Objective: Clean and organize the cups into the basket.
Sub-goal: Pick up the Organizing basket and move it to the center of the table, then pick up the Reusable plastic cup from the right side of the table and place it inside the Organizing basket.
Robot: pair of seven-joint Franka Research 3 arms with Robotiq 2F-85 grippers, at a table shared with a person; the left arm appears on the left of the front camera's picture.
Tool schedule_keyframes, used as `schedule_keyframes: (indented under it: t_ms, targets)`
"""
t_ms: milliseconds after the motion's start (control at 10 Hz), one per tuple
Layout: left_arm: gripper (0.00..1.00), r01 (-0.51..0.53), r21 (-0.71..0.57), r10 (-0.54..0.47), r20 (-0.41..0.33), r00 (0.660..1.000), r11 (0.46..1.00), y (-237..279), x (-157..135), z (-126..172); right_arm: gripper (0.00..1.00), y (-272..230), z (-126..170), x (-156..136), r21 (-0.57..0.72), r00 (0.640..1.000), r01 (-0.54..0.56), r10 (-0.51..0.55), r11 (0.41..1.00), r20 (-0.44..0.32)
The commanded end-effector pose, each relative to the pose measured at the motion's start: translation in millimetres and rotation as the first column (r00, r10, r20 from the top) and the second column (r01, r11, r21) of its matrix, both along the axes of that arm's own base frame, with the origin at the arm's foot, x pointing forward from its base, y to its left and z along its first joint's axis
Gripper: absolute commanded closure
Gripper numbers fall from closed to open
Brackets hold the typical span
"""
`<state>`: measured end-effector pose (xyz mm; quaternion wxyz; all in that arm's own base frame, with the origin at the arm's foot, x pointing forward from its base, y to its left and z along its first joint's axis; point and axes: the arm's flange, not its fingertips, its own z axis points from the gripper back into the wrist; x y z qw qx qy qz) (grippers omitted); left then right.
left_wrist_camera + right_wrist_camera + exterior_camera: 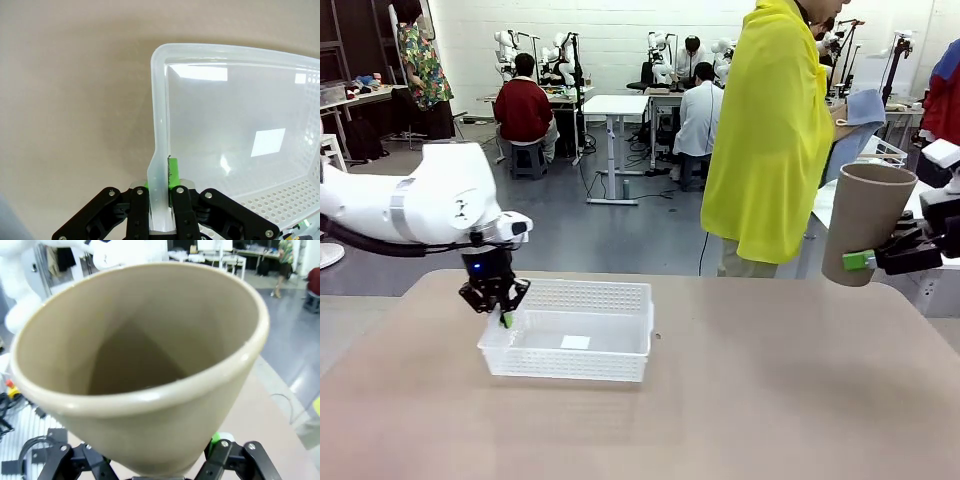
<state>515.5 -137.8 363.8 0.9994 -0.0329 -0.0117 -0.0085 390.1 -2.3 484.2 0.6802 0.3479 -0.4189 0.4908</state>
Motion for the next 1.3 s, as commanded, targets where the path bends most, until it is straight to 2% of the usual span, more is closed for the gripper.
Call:
schedule_keyframes:
  t_ms: [0, 300, 600, 700, 1000, 1200]
  targets:
    - [1.00, -0.007, 0.038, 0.009, -0.040, 0.999, 0.999, -35, 25, -3, 0.23, 5, -5, -5, -0.022, 0.999, 0.015, -0.016, 1.000, -0.040]
    - [1.00, 0.011, 0.058, -0.007, -0.077, 0.997, 0.998, -91, 34, -13, 0.23, -1, 4, 1, -0.015, 0.997, 0.049, -0.049, 0.999, -0.057]
    - [1.00, 0.051, 0.090, -0.043, -0.088, 0.995, 0.995, -133, 22, -24, 0.23, -5, 3, 7, -0.011, 0.996, 0.064, -0.065, 0.998, -0.063]
    - [1.00, 0.048, 0.104, -0.040, -0.080, 0.996, 0.993, -148, 15, -27, 0.23, -6, 2, 10, -0.009, 0.995, 0.073, -0.074, 0.997, -0.068]
    - [1.00, -0.019, 0.134, 0.016, 0.018, 1.000, 0.991, -162, -5, -22, 0.23, -8, -4, 19, -0.009, 0.992, 0.090, -0.090, 0.996, -0.084]
    - [1.00, -0.061, 0.102, 0.059, 0.014, 0.998, 0.993, -160, -4, -19, 0.23, -6, -9, 23, -0.014, 0.991, 0.091, -0.092, 0.996, -0.094]
